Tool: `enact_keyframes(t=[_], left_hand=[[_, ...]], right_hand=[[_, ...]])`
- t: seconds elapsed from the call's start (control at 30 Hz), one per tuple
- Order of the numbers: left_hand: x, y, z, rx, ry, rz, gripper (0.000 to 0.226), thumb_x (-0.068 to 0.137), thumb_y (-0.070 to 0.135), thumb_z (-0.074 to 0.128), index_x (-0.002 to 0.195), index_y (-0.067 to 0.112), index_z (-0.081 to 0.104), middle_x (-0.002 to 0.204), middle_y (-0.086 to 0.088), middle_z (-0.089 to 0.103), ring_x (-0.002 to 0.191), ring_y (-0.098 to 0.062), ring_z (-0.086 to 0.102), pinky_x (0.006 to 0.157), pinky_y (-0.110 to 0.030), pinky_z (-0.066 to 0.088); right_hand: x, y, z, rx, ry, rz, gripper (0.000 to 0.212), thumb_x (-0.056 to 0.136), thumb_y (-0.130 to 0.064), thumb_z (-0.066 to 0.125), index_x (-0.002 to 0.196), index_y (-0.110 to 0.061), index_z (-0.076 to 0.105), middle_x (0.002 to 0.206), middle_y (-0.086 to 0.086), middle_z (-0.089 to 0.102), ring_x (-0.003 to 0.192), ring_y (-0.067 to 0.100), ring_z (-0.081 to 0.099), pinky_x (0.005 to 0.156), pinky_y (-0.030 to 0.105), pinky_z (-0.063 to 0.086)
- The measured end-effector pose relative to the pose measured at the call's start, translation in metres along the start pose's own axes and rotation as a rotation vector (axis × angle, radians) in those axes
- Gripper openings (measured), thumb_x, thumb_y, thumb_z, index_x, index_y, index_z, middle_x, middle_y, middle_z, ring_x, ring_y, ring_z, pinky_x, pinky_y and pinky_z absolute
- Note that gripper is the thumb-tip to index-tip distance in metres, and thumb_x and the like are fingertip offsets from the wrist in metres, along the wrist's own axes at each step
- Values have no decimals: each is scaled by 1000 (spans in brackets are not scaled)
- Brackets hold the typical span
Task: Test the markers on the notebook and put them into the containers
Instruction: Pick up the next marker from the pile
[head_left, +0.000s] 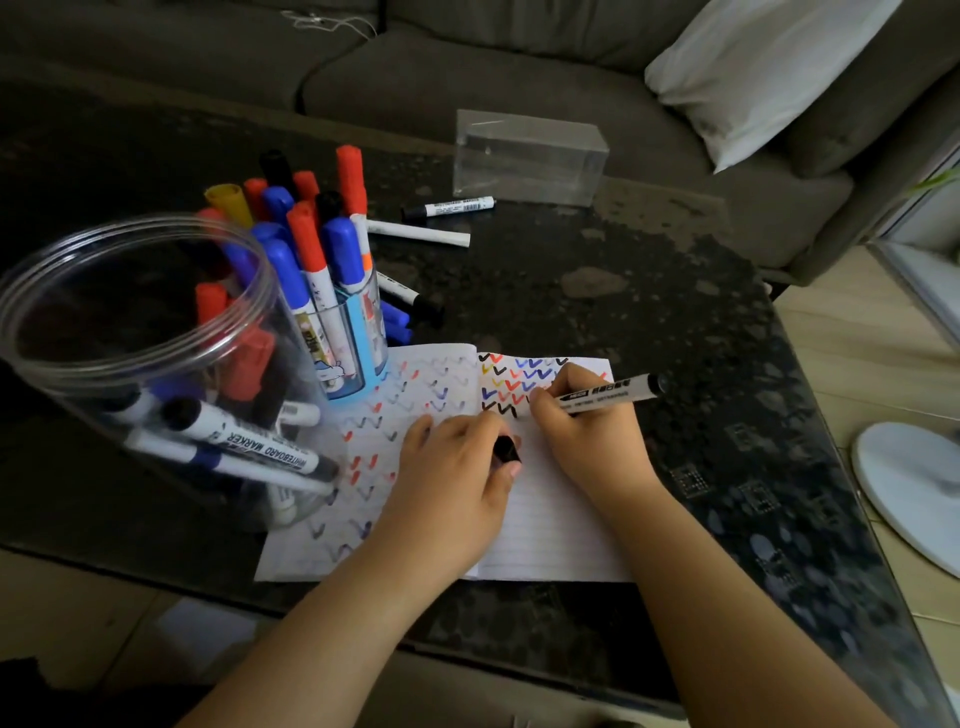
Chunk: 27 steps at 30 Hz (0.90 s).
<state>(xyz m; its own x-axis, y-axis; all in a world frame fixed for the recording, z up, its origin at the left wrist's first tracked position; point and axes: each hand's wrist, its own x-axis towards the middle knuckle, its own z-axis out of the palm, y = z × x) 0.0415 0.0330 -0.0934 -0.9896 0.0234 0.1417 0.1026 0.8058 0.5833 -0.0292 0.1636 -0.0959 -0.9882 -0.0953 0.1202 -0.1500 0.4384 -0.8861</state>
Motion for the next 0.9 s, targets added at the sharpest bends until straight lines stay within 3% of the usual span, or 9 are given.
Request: enact_keyframes(t=[0.2,0.33,0.47,0.57,0.7,0.9], left_hand=[[-1,4,-4,-1,-7,-20,14,94,32,46,108,30,45,122,13,53,114,-6,40,110,-33,21],[0,8,-9,-105,-34,-94,11,94,32,48,105,32,47,116,15,54,99,2,35,109,-32,27],[0,15,-19,-428,44,-278,11,90,30,57,101,31,59,100,18,60,93,3,52,77,-12,43],[-3,17,-28,-804,148,-489,12,87,16,62,86,27,65,81,15,67,81,-3,61,64,-14,47],[-13,27,-43,-1248,155,-578,20,86,-2,56,84,13,69,70,0,72,75,-14,66,72,-24,50],[-47,45,-67,-1316,108,-473,17,87,-1,56,92,9,69,77,-5,72,76,-14,67,75,-27,49]], right_hand=[[-2,-2,0,43,92,55,33,86,-8,62,60,-12,43,48,-11,43,42,-1,42,44,11,33],[-2,-5,-5,96,123,131,24,88,-16,61,67,-10,51,54,-5,52,46,-1,45,50,14,38],[-10,-17,-21,327,76,239,24,90,-28,60,84,-5,58,56,-4,51,50,4,44,54,21,39],[-27,-41,-32,471,-28,195,16,91,-20,59,81,-8,58,56,-2,52,50,6,42,51,21,37],[-51,-69,-43,534,-75,129,24,97,-14,46,78,0,54,56,8,54,48,10,38,46,20,32],[-82,-97,-52,518,-66,78,25,95,-17,49,72,-7,49,52,4,54,50,12,42,51,23,37]])
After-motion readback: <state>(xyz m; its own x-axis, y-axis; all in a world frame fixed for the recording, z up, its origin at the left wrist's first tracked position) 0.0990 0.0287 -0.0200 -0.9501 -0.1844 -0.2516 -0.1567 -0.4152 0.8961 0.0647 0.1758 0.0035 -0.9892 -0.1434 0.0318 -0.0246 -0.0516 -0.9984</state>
